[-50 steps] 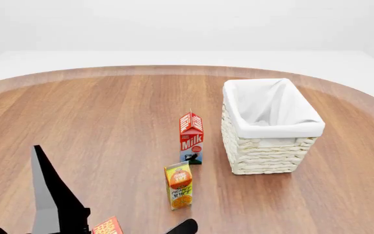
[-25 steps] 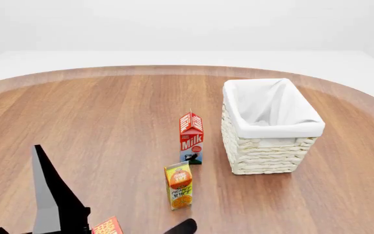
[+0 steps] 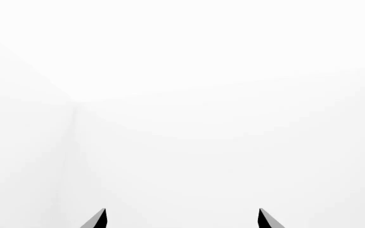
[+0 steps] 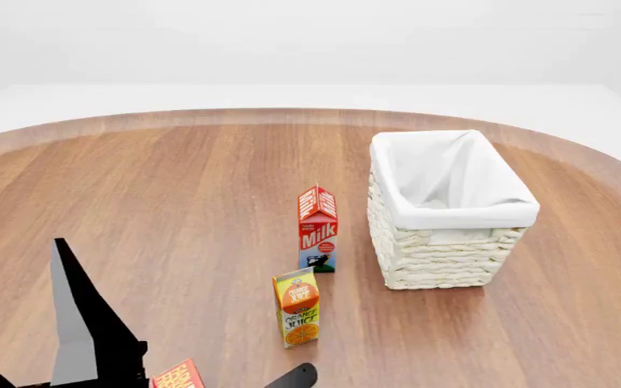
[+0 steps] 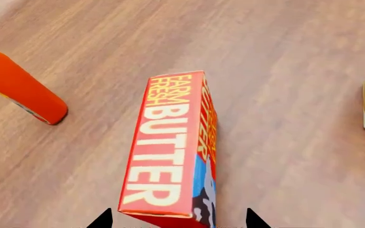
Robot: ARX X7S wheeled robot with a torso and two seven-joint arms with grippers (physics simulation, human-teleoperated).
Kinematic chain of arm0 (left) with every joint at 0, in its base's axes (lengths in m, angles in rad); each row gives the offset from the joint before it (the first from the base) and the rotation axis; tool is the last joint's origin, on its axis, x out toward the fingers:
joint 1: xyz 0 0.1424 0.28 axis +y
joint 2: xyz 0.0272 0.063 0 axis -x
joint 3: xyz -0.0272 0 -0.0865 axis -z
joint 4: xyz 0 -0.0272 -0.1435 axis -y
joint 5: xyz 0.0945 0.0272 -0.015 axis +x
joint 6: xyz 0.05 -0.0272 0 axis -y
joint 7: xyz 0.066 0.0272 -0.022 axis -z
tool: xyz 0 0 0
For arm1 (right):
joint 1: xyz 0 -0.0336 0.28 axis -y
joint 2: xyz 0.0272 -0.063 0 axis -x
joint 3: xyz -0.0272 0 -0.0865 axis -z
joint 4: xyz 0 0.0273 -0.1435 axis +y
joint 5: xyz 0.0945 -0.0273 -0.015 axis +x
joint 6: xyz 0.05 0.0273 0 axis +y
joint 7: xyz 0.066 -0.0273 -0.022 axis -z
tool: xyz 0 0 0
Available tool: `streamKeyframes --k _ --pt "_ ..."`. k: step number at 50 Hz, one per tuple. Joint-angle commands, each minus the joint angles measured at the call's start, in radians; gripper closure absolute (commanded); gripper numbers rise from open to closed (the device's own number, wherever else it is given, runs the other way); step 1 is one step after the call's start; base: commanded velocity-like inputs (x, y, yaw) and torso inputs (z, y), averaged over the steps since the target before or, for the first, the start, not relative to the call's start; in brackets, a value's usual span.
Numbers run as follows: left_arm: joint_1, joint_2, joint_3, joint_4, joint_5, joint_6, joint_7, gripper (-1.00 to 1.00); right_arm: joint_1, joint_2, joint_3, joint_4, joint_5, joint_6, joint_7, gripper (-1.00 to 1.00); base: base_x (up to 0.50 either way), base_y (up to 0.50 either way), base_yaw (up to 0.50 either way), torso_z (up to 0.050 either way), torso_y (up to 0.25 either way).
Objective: Pick up the cream cheese box and the butter, and put them in the basket.
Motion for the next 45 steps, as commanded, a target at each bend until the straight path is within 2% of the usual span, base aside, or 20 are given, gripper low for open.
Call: streamKeyframes --k 1,45 --pt "0.005 0.014 -0.029 0.0 0.012 0.028 0.013 -1.0 0.006 -0.027 0.001 0.024 -0.023 0.002 -0.033 -1.0 0.0 0.0 0.0 0.0 0.0" --pt "-0.004 0.016 -0.038 -0.017 0.003 0.027 0.011 -1.0 0.044 -0.074 -0.035 0.133 -0.041 -0.006 -0.097 -1.0 0.0 0.0 0.0 0.0 0.0"
